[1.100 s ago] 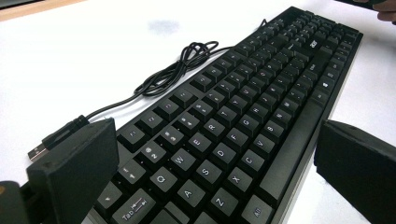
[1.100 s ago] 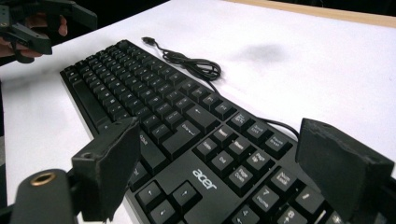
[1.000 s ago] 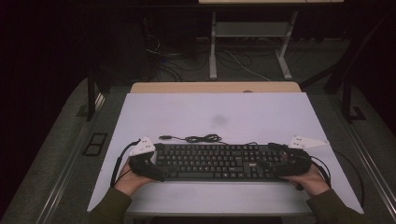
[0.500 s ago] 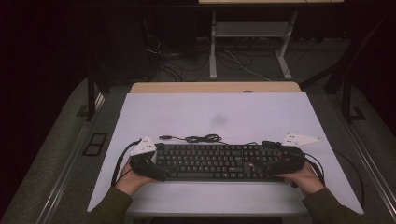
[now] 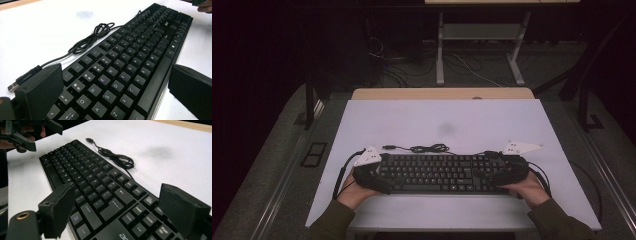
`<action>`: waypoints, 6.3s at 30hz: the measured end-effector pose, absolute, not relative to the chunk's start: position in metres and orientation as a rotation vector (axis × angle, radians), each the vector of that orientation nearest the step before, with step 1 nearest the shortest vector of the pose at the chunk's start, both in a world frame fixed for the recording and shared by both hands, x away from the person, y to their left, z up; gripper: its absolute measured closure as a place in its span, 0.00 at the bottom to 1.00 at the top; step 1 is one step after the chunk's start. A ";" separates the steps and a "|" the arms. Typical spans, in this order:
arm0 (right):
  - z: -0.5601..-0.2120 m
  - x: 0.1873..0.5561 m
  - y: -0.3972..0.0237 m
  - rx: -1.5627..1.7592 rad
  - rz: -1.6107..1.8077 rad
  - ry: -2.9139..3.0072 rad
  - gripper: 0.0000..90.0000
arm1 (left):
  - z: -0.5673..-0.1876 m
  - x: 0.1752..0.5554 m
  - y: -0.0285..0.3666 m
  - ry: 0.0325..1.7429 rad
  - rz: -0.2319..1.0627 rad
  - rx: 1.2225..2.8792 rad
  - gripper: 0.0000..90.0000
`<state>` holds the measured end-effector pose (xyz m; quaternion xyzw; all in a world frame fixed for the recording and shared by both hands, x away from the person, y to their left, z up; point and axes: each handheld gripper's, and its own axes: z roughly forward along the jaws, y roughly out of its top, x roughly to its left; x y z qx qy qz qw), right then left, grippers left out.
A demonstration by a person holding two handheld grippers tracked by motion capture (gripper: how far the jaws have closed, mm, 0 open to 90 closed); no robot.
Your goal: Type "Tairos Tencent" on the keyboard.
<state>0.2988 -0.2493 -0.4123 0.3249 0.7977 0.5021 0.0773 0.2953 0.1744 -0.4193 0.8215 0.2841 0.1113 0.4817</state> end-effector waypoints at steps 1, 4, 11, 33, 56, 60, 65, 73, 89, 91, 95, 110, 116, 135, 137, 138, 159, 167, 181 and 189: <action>-0.412 0.299 -0.249 0.973 1.504 2.390 0.15 | -0.420 0.295 0.174 0.696 0.269 1.996 0.00; -0.412 0.300 -0.245 0.966 1.498 2.398 0.15 | -0.420 0.295 0.173 0.696 0.266 1.996 0.00; -0.412 0.302 -0.237 0.950 1.493 2.414 0.16 | -0.420 0.295 0.173 0.699 0.266 1.993 0.00; -0.413 0.312 -0.215 0.943 1.496 2.436 0.21 | -0.421 0.297 0.170 0.688 0.259 2.001 0.00; -0.419 0.309 -0.208 0.859 1.464 2.569 0.88 | -0.421 0.298 0.167 0.680 0.261 2.012 0.00; -0.421 0.308 -0.207 0.842 1.459 2.598 0.98 | -0.421 0.298 0.166 0.681 0.261 2.010 0.00; -0.422 0.307 -0.207 0.839 1.440 2.629 0.99 | -0.421 0.298 0.166 0.681 0.261 2.009 0.00; -0.426 0.304 -0.204 0.850 1.372 2.661 0.99 | -0.421 0.298 0.165 0.678 0.264 2.013 0.00; -0.436 0.303 -0.204 0.841 1.264 2.728 0.99 | -0.422 0.300 0.159 0.684 0.269 2.023 0.00; -0.436 0.303 -0.204 0.841 1.262 2.728 0.99 | -0.422 0.301 0.157 0.684 0.270 2.022 0.00; -0.438 0.303 -0.204 0.852 1.242 2.737 0.99 | -0.421 0.303 0.154 0.682 0.266 2.028 0.00; -0.438 0.304 -0.205 0.858 1.245 2.740 0.99 | -0.420 0.312 0.146 0.704 0.231 2.024 0.21; -0.438 0.304 -0.204 0.857 1.244 2.741 0.99 | -0.420 0.316 0.143 0.705 0.195 2.035 0.47; -0.438 0.303 -0.203 0.854 1.245 2.742 0.99 | -0.431 0.328 0.122 0.706 0.148 2.125 0.99; -0.438 0.303 -0.203 0.852 1.246 2.742 0.99 | -0.432 0.329 0.121 0.711 0.144 2.124 0.99; -0.438 0.303 -0.203 0.854 1.246 2.742 0.99 | -0.433 0.330 0.121 0.711 0.143 2.124 0.99; -0.438 0.303 -0.203 0.851 1.245 2.742 0.99 | -0.431 0.329 0.122 0.724 0.148 2.137 0.99; -0.438 0.303 -0.203 0.851 1.245 2.742 0.99 | -0.427 0.328 0.126 0.732 0.139 2.110 0.98; -0.438 0.303 -0.203 0.849 1.248 2.742 0.99 | -0.420 0.319 0.135 0.706 0.135 2.085 0.49; -0.436 0.303 -0.204 0.843 1.270 2.736 0.99 | -0.420 0.316 0.138 0.699 0.158 2.065 0.38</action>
